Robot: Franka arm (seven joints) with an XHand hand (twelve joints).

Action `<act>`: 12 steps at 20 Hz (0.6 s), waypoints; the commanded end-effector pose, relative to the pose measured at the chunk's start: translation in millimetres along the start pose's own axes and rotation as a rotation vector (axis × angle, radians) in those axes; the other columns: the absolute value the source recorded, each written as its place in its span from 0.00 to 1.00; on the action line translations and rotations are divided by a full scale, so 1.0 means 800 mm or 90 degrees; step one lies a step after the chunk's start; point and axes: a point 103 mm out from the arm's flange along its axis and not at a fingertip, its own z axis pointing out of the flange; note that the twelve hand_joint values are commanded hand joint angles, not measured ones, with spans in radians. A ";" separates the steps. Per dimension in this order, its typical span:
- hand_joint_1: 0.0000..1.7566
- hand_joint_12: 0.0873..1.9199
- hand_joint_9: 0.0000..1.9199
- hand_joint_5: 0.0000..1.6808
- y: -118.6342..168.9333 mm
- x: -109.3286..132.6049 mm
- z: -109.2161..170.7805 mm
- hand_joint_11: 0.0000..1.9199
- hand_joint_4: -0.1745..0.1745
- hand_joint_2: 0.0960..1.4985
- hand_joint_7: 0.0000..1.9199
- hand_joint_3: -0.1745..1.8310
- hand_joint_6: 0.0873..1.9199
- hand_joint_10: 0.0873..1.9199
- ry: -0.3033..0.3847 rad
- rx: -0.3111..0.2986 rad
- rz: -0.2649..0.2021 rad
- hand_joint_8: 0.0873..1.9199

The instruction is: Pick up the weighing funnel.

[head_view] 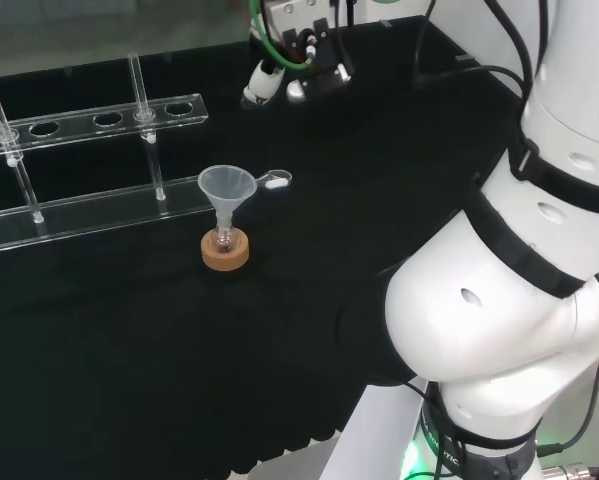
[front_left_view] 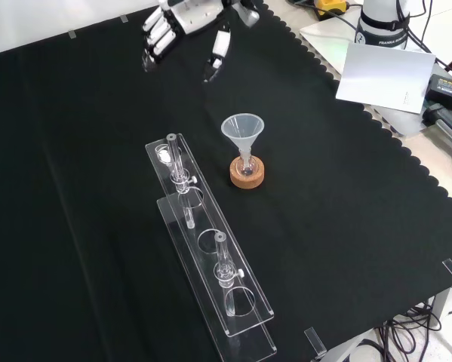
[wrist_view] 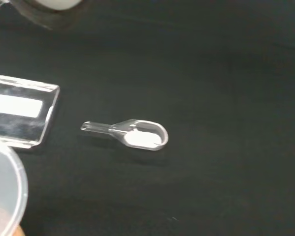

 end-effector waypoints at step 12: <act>0.46 0.67 0.31 0.30 0.108 -0.046 0.141 0.21 0.38 0.40 0.18 0.29 0.00 0.27 -0.034 0.083 -0.051 0.32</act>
